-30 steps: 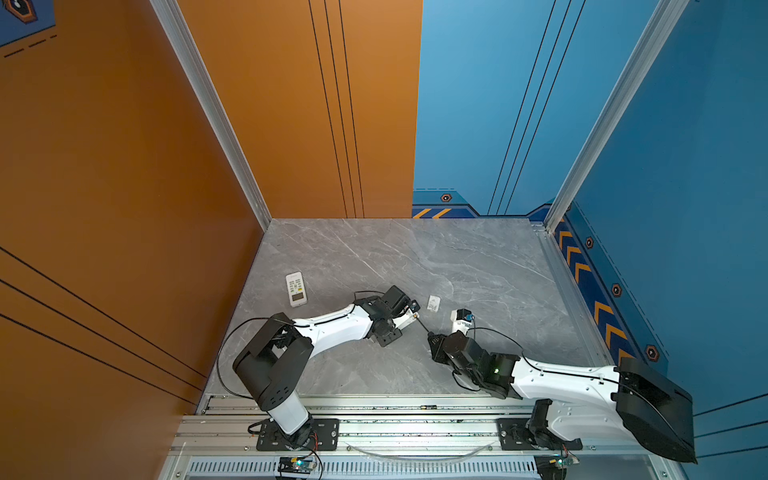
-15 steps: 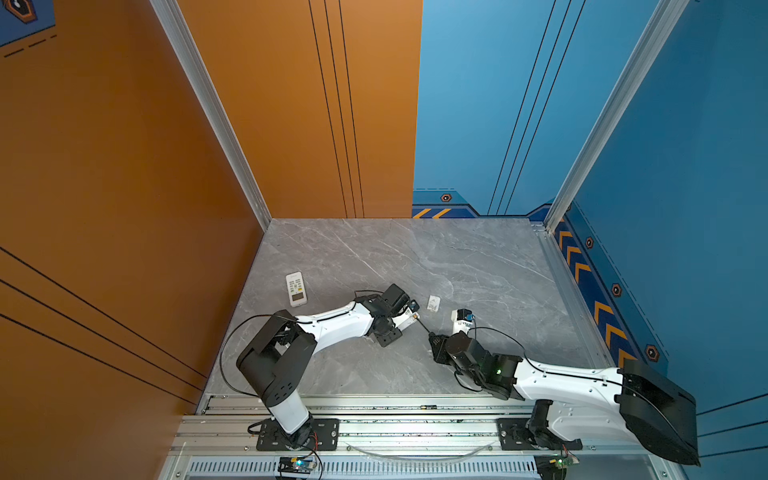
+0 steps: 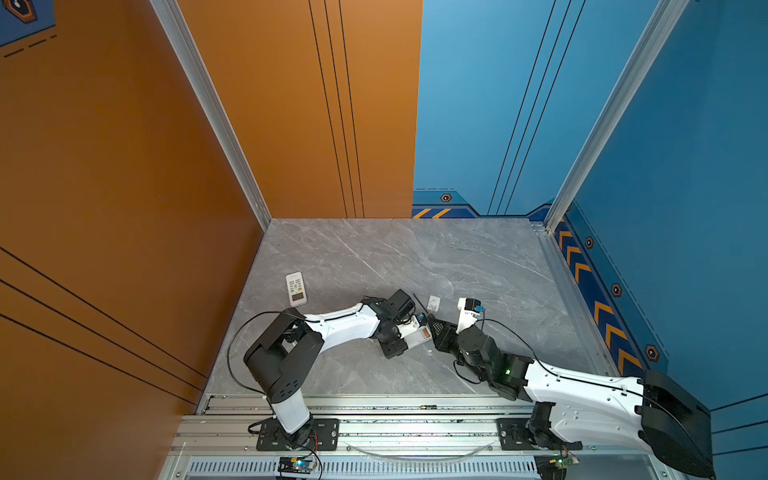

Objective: Unload the batteries from the remote control

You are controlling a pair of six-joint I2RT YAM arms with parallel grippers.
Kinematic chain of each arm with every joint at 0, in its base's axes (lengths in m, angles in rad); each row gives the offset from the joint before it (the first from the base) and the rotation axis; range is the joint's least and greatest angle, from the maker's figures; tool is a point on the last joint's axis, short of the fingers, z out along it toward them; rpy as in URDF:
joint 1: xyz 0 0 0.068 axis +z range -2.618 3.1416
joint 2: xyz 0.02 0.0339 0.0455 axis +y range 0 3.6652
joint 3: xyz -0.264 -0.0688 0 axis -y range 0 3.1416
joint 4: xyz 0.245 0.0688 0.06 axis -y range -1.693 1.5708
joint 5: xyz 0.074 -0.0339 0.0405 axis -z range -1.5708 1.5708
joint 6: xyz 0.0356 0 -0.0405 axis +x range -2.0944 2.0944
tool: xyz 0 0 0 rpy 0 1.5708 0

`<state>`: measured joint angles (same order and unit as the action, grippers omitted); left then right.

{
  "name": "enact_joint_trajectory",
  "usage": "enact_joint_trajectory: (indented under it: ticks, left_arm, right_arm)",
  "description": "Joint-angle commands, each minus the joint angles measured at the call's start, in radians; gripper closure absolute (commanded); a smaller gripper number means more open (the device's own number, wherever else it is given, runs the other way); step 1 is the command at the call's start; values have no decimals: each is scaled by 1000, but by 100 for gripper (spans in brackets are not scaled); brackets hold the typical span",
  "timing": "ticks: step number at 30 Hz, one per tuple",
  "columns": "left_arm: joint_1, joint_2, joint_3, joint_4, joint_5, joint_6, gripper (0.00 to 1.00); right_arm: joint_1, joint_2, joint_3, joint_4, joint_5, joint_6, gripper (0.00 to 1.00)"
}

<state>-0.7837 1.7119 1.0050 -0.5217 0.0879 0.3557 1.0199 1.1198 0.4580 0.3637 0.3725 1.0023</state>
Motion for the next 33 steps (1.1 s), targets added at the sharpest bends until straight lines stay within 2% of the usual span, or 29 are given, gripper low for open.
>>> enact_joint_trajectory:
  ticks: [1,5,11,16,20,24,33]
  left_arm:
    - [-11,19,0,-84,109,34,100]
    - [-5,7,-8,-71,87,25,100]
    - [-9,-52,-64,-33,18,40,100]
    - [-43,-113,-121,13,-97,60,100]
    - [-74,-126,-134,30,-185,80,100]
    - [-98,-127,-141,48,-258,86,100]
    - [-109,-139,-155,55,-270,88,100]
  right_arm:
    - [2,-10,24,31,36,-20,100]
    - [-7,-43,36,-109,58,10,100]
    - [-58,-96,157,-561,9,113,100]
    - [-170,-56,353,-889,-236,88,100]
    - [-202,84,569,-1161,-436,-1,100]
    - [-189,182,675,-1265,-527,-24,100]
    - [-147,320,784,-1359,-567,-82,100]
